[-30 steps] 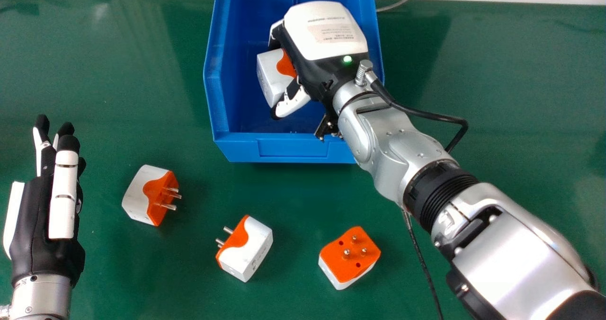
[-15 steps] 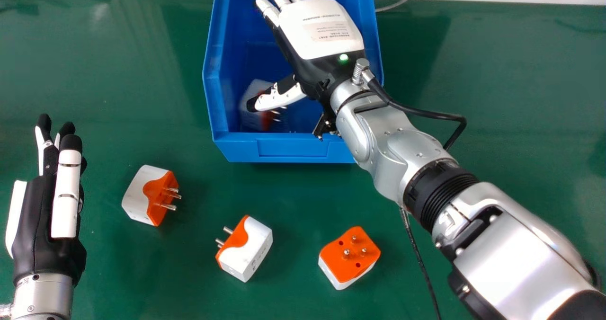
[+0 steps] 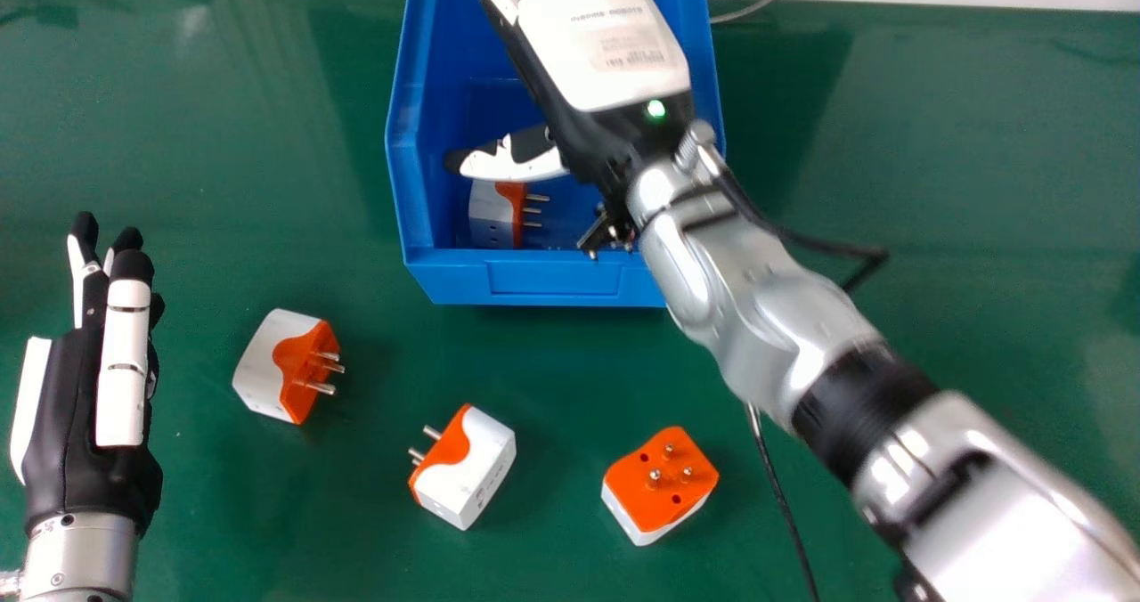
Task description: Pick all objects and put in blue box
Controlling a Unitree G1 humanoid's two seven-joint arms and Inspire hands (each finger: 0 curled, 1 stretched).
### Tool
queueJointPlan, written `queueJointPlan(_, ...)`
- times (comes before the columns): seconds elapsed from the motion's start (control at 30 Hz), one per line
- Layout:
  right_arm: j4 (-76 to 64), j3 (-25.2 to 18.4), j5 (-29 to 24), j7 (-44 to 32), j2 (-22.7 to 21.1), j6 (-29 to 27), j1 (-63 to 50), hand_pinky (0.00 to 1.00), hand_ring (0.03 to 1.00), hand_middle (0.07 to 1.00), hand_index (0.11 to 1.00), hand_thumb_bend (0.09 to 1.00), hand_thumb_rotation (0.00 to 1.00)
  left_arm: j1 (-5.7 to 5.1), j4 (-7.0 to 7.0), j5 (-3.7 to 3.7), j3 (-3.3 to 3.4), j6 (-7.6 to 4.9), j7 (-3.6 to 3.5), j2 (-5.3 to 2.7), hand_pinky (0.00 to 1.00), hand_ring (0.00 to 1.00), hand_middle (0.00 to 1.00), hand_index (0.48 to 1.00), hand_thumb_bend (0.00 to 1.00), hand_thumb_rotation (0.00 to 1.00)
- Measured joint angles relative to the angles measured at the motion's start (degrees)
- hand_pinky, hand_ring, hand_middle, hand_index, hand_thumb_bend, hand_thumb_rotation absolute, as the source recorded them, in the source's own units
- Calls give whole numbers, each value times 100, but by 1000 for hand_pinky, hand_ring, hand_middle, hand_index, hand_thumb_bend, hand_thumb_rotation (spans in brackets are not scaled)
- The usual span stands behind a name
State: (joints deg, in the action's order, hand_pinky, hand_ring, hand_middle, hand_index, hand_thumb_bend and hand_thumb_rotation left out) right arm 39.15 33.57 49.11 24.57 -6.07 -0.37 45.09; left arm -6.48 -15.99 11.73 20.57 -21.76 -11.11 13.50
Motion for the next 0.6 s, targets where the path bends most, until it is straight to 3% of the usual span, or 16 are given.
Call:
queueJointPlan(0.1, -913, 14, 157, 120, -278, -3, -706, 776, 912, 945, 913, 417, 498, -7, 12, 20, 13, 3, -20, -1, 1000, 1000, 1000, 980, 461, 953)
queueJointPlan(0.3, -2296, 4, 395, 412, -754, -154, -2068, 791, 918, 953, 930, 390, 607, -13, 72, 93, 30, 45, -48, -3, 1000, 1000, 1000, 973, 450, 934)
queueJointPlan(0.6, -3490, -128, 509, 568, -1445, -938, -3551, 751, 892, 944, 914, 389, 617, -84, 118, 177, 52, 64, -91, -4, 1000, 1000, 1000, 988, 452, 945)
